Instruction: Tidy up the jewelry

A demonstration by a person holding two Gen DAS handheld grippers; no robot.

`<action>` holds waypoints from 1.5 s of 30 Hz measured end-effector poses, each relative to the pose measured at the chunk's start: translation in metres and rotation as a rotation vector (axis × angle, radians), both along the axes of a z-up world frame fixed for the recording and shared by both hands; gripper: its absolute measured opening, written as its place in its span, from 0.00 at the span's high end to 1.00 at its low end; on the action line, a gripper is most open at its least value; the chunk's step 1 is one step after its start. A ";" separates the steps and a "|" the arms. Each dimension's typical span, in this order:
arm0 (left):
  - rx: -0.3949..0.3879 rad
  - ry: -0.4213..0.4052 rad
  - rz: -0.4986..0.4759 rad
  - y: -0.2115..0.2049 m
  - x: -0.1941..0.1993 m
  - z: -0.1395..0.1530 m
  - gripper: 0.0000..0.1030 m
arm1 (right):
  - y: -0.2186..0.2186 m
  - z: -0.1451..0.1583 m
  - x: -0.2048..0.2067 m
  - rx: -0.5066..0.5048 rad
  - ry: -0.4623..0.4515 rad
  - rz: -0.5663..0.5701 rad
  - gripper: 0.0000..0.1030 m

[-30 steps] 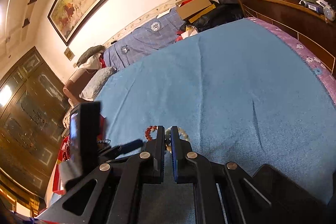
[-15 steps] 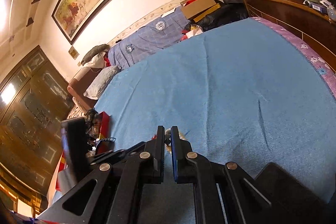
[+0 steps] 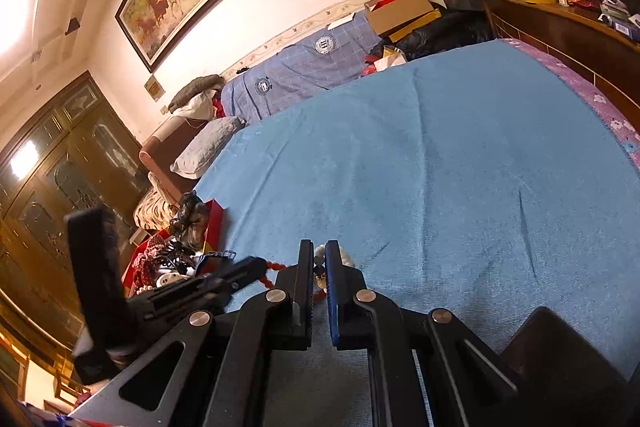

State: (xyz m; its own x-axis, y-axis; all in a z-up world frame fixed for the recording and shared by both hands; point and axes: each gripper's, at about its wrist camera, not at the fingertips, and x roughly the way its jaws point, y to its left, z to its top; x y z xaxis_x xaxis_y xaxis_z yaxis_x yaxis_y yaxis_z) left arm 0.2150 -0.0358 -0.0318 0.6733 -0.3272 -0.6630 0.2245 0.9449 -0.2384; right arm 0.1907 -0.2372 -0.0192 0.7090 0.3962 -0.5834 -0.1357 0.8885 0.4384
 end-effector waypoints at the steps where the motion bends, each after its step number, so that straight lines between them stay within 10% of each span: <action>1: -0.008 -0.006 -0.006 0.001 -0.001 0.003 0.95 | 0.001 0.001 -0.001 0.002 -0.003 0.001 0.95; 45: 0.106 -0.172 0.001 -0.022 -0.028 0.030 0.95 | 0.011 0.004 -0.003 0.001 -0.026 0.035 0.95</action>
State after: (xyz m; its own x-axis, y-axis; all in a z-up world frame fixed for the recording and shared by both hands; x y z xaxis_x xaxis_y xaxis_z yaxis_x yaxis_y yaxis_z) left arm 0.1868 -0.0574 -0.0020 0.7797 -0.2612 -0.5690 0.2526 0.9628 -0.0959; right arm 0.1877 -0.2263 -0.0148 0.7098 0.4216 -0.5643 -0.1779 0.8824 0.4355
